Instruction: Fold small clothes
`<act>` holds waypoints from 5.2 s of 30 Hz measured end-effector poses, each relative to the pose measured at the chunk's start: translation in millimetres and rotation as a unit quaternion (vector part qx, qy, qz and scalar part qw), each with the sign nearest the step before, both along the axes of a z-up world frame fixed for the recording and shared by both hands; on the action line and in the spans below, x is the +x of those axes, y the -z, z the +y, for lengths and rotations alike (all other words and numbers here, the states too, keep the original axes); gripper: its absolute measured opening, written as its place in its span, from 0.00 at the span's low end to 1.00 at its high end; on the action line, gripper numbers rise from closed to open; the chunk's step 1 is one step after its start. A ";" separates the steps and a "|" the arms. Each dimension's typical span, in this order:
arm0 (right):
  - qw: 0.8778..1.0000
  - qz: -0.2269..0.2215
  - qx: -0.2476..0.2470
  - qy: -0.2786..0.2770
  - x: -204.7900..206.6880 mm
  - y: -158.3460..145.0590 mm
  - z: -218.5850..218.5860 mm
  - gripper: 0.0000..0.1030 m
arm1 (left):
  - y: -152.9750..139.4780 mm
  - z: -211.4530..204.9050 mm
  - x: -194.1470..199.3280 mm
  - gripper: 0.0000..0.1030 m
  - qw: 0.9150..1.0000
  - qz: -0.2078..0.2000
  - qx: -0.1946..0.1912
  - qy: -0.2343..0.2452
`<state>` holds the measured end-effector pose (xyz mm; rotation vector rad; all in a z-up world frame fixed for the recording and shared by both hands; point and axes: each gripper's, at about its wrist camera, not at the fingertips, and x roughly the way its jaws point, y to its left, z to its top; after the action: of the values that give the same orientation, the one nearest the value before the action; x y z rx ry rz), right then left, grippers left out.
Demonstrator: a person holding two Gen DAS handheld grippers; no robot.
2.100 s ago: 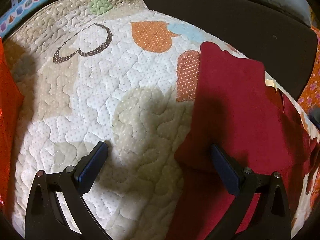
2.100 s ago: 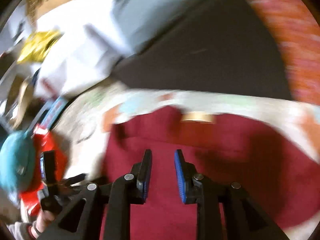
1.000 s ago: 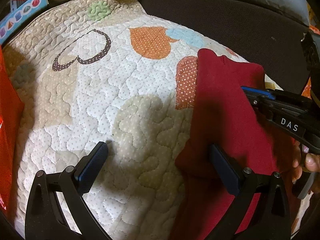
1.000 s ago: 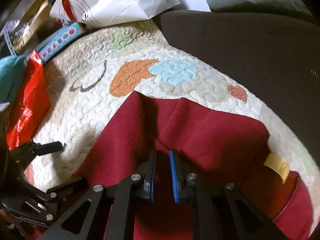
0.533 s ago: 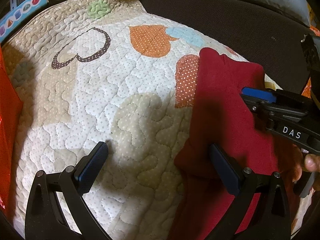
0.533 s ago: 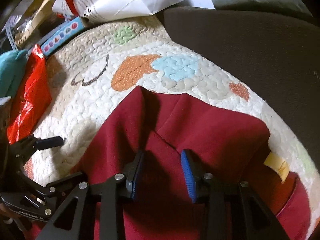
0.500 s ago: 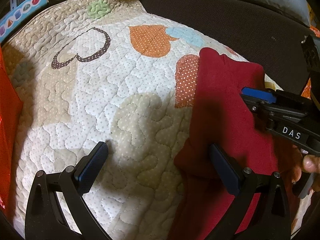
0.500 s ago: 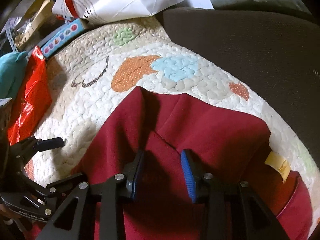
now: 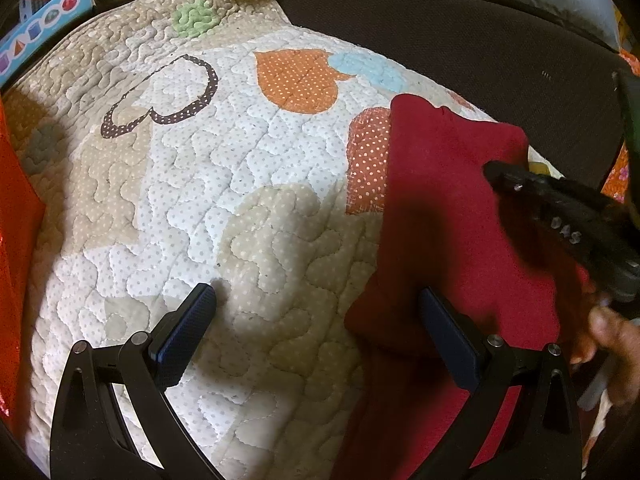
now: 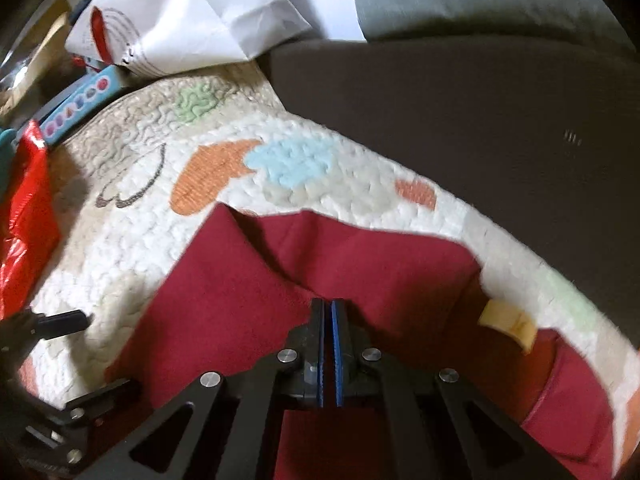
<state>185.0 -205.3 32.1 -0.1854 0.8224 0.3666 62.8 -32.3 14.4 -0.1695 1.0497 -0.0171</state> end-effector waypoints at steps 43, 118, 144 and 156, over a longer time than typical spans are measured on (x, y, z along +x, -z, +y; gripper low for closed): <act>0.939 0.039 0.207 0.271 -198.8 -1.0 -225.8 0.27 | -19.2 -78.5 -18.1 0.99 0.995 -0.060 0.037 0.073; 0.947 -0.079 0.263 0.168 -174.7 -184.6 -180.0 0.05 | -40.5 -74.6 -14.8 0.99 0.992 -0.069 -0.028 0.099; 0.921 0.037 0.355 0.156 -173.5 -53.1 -189.0 0.38 | -21.1 -85.4 5.2 0.99 0.977 -0.015 -0.185 0.109; 0.901 0.022 0.353 0.249 -234.9 -43.4 -254.3 0.39 | -8.5 -137.1 19.4 0.09 0.978 -0.003 -0.132 0.161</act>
<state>-50.0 -459.5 75.5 0.7073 0.7035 0.1633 82.1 -169.4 22.9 -0.2382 1.0578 -0.4515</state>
